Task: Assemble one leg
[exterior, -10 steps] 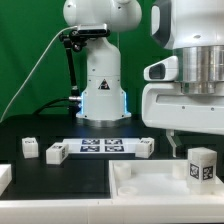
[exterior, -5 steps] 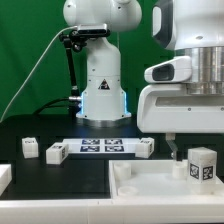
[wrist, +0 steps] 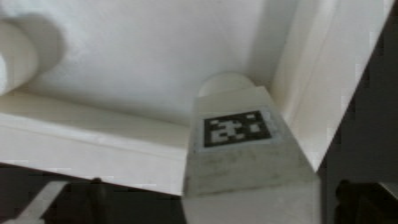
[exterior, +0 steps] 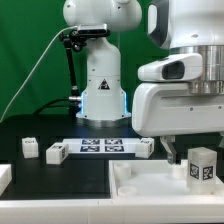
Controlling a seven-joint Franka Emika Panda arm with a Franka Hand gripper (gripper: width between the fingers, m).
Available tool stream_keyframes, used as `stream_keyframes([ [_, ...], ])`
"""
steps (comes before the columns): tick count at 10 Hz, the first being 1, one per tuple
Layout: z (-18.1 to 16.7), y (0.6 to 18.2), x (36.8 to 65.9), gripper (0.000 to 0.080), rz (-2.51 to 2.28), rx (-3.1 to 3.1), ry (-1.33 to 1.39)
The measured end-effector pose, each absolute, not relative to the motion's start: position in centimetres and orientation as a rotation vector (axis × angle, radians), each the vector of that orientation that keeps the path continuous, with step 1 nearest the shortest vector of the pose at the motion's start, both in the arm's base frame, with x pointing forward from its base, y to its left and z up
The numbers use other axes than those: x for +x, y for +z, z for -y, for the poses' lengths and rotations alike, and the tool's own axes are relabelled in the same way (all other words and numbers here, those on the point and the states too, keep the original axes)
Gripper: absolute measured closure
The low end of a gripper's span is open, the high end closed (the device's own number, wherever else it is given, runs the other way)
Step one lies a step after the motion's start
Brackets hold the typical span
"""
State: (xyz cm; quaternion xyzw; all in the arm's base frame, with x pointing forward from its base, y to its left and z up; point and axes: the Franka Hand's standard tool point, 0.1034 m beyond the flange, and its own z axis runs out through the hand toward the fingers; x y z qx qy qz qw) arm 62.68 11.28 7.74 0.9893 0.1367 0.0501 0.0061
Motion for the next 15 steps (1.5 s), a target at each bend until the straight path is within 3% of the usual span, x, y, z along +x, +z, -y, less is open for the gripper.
stream_keyframes([
  [1, -11.1, 7.7, 62.7, 0.015, -0.499, 3.076, 0.155],
  [3, -11.1, 7.7, 62.7, 0.0406, -0.453, 3.085, 0.155],
  [4, -11.1, 7.7, 62.7, 0.0406, -0.416, 3.091, 0.155],
  [5, -11.1, 7.7, 62.7, 0.0509, -0.417, 3.091, 0.155],
  [15, -11.7, 7.6, 62.4, 0.0508, 1.457, 2.825, 0.163],
])
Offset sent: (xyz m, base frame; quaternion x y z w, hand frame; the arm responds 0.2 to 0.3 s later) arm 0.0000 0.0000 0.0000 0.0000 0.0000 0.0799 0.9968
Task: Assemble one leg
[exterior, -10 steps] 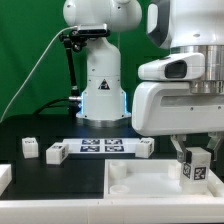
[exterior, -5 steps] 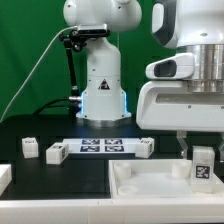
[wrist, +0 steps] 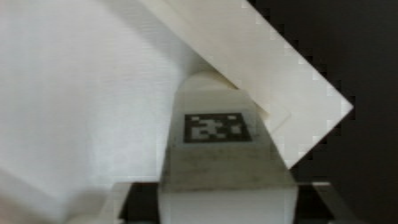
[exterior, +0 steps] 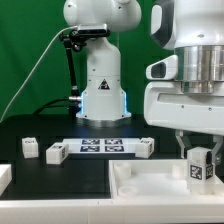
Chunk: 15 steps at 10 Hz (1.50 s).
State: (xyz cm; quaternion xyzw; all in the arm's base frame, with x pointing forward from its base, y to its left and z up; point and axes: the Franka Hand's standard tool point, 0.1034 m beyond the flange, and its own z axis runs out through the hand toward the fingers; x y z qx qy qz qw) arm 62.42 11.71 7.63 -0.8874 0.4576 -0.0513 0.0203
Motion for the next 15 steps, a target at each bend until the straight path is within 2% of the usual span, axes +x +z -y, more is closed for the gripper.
stream_keyframes([
  [4, -11.64, 7.64, 62.19, 0.0508, -2.021, -2.311, -0.097],
  [8, -11.85, 7.6, 62.17, 0.0508, -2.26, -2.036, -0.05],
  [9, -11.88, 7.58, 62.16, 0.0434, -2.255, -2.041, -0.05],
  [10, -11.91, 7.58, 62.15, 0.0434, -2.249, -2.048, -0.05],
  [11, -11.92, 7.58, 62.15, 0.0251, -2.245, -2.052, -0.05],
  [12, -11.92, 7.58, 62.15, 0.0251, -2.209, -2.092, -0.053],
  [13, -11.95, 7.58, 62.16, 0.0171, -2.192, -2.11, -0.054],
  [15, -11.94, 7.64, 62.22, 0.0156, -1.968, -2.324, -0.071],
])
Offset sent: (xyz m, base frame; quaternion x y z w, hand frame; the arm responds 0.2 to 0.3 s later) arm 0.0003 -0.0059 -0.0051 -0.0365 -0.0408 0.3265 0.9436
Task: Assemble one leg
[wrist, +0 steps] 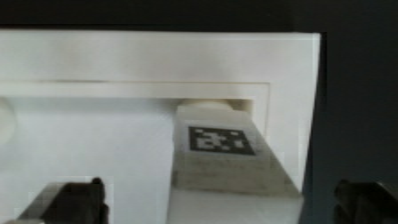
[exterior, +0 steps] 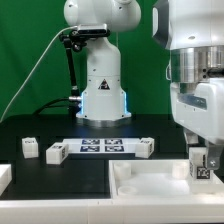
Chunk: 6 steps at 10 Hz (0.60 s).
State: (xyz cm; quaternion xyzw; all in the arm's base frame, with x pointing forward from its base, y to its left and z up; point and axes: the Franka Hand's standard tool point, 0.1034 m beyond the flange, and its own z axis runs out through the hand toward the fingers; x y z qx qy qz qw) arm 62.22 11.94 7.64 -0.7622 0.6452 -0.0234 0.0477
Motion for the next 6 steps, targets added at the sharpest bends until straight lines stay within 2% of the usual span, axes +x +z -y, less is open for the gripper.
stream_keyframes([
  [6, -11.9, 7.85, 62.51, 0.0151, -1.088, -2.864, -0.12],
])
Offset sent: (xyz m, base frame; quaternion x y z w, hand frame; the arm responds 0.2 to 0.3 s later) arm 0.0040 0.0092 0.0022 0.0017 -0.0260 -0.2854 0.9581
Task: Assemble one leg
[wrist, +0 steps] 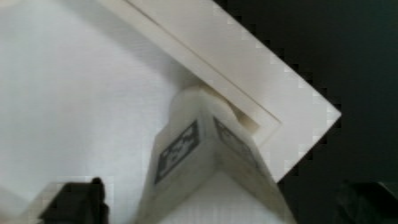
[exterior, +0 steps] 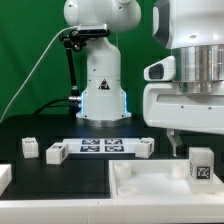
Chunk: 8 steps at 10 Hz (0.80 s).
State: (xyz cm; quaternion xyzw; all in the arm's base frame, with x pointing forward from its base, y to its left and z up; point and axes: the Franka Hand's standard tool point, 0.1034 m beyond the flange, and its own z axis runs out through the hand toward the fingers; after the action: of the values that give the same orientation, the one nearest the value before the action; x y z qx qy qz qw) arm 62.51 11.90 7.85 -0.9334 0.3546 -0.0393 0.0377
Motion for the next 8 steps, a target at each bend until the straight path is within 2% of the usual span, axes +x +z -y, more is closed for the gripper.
stream_keyframes([
  [7, -11.51, 7.94, 62.77, 0.0151, -0.135, -3.119, -0.173],
  [8, -11.74, 8.03, 62.74, 0.0151, -0.115, -3.12, -0.217],
])
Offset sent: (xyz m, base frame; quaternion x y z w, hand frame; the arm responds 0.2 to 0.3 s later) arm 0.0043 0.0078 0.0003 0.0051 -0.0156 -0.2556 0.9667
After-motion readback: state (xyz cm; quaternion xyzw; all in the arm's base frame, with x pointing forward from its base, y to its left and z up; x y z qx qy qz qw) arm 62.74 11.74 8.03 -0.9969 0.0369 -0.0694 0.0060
